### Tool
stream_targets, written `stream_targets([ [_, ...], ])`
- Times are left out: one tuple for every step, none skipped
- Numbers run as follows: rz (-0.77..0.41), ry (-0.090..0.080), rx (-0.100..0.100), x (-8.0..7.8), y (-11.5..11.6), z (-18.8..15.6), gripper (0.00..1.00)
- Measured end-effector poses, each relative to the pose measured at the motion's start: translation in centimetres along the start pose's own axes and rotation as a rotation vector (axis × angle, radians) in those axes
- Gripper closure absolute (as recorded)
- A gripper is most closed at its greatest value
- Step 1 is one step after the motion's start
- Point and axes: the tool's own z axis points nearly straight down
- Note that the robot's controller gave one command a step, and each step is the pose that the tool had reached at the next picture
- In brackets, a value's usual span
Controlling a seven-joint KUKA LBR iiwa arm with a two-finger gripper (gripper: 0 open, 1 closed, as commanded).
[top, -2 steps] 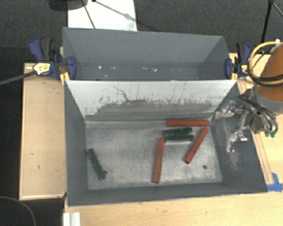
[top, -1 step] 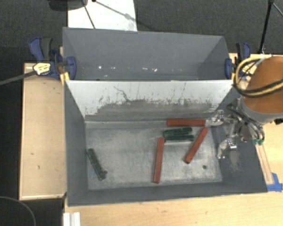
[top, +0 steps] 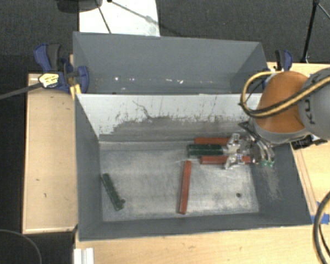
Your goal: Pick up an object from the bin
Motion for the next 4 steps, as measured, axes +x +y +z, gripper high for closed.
stream_targets([
  [-0.001, 0.0, 0.0, 0.0, 0.0, 0.0, 1.0],
  [-0.043, 0.011, -0.001, -0.4, -0.3, -12.1, 1.0],
  [-0.044, 0.011, -0.001, -0.4, -0.3, -12.1, 1.0],
  [-0.322, 0.006, -0.002, 0.0, 0.0, -23.3, 1.0],
])
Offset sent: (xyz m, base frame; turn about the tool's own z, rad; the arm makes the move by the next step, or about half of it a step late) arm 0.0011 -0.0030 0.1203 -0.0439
